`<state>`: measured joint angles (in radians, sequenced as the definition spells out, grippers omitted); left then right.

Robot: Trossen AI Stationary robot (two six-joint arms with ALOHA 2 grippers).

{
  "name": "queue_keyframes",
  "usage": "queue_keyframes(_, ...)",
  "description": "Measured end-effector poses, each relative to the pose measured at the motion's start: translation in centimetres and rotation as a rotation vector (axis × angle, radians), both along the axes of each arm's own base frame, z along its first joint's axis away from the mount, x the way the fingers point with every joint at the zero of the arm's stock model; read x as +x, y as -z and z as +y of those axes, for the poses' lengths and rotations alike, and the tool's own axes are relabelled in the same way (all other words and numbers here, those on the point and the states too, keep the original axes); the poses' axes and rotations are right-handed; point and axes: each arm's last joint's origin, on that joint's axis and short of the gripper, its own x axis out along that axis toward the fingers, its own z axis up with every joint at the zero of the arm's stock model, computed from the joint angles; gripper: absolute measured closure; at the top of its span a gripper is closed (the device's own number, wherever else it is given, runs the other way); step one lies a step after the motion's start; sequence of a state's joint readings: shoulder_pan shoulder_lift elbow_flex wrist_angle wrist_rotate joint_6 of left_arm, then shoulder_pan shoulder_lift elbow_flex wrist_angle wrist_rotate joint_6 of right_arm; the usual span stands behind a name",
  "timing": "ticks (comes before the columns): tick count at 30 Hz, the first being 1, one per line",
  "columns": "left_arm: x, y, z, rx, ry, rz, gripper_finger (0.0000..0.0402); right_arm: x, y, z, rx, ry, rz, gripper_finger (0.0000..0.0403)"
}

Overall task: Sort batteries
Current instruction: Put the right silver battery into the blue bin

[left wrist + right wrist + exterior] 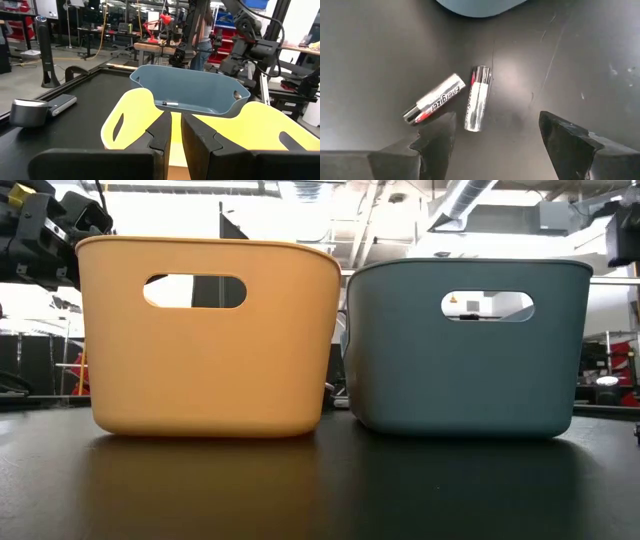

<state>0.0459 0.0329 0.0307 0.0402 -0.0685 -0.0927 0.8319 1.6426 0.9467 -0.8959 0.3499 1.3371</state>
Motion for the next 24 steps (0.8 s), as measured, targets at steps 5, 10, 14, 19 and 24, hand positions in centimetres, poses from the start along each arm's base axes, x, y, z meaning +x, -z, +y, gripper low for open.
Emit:
queue_keyframes(5,0.0,0.0,0.0,-0.001,0.001,0.000,0.0362,0.2,0.9,-0.6,0.019,-0.009,0.000,0.0114)
queue_keyframes(10,0.0,0.0,0.0,-0.001,0.002,0.002,0.0362,0.0,1.5,-0.9,0.019,-0.005,0.000,0.0124)
queue_keyframes(14,0.0,0.0,0.0,-0.001,0.002,0.003,0.0362,-0.1,2.1,-1.2,0.045,0.007,0.001,0.0127)
queue_keyframes(19,0.0,0.0,0.0,-0.001,0.002,0.004,0.0362,-0.2,2.4,-1.4,0.044,0.024,0.005,0.0129)
queue_keyframes(24,0.0,0.0,0.0,-0.001,0.003,0.004,0.0362,-0.1,2.4,-1.4,0.051,0.018,0.001,0.0172)
